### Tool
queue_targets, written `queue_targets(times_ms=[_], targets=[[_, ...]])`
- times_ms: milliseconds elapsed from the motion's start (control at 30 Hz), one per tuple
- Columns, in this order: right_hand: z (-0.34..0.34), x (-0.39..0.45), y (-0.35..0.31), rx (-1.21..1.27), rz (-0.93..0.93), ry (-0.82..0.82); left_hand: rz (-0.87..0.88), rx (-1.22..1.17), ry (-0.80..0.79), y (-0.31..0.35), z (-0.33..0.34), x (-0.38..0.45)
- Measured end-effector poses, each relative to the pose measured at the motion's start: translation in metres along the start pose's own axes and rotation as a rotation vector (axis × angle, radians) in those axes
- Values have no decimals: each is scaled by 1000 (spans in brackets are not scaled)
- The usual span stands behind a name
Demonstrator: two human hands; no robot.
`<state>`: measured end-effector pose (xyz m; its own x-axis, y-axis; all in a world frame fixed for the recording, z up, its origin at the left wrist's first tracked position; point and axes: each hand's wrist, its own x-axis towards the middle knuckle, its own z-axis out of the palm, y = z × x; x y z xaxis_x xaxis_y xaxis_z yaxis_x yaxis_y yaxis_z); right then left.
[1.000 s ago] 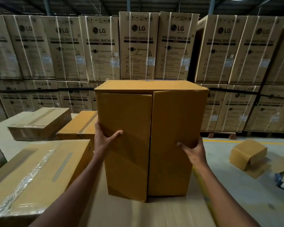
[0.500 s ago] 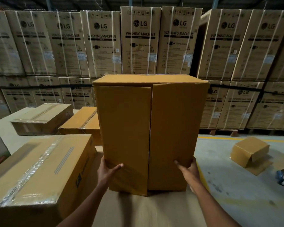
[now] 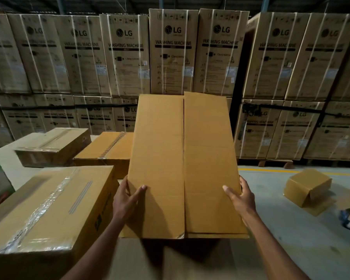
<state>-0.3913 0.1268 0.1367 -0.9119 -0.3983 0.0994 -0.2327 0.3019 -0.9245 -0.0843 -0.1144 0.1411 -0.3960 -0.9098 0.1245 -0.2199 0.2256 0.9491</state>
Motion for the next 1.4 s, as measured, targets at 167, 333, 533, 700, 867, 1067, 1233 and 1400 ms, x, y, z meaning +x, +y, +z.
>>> queue_targets(times_ms=[167,333,533,700,867,1067,1233,1400], targets=[[-14,10,2,-27,77,-101,-49,8,-206,17,-13,8],[-28,18,4,-12,138,-265,-77,56,-308,20,-25,9],[-29,7,8,15,207,-347,-176,73,-323,-1,-22,1],[-36,3,9,39,236,-389,-218,39,-301,-3,-25,-3],[-56,-27,16,46,313,-477,-273,9,-355,-10,-38,-18],[-68,-81,31,99,297,-406,-448,-88,-444,-41,-59,-54],[-73,-90,42,121,274,-360,-401,-160,-440,-35,-58,-81],[-91,-84,71,115,299,-331,-397,-141,-372,-28,-52,-94]])
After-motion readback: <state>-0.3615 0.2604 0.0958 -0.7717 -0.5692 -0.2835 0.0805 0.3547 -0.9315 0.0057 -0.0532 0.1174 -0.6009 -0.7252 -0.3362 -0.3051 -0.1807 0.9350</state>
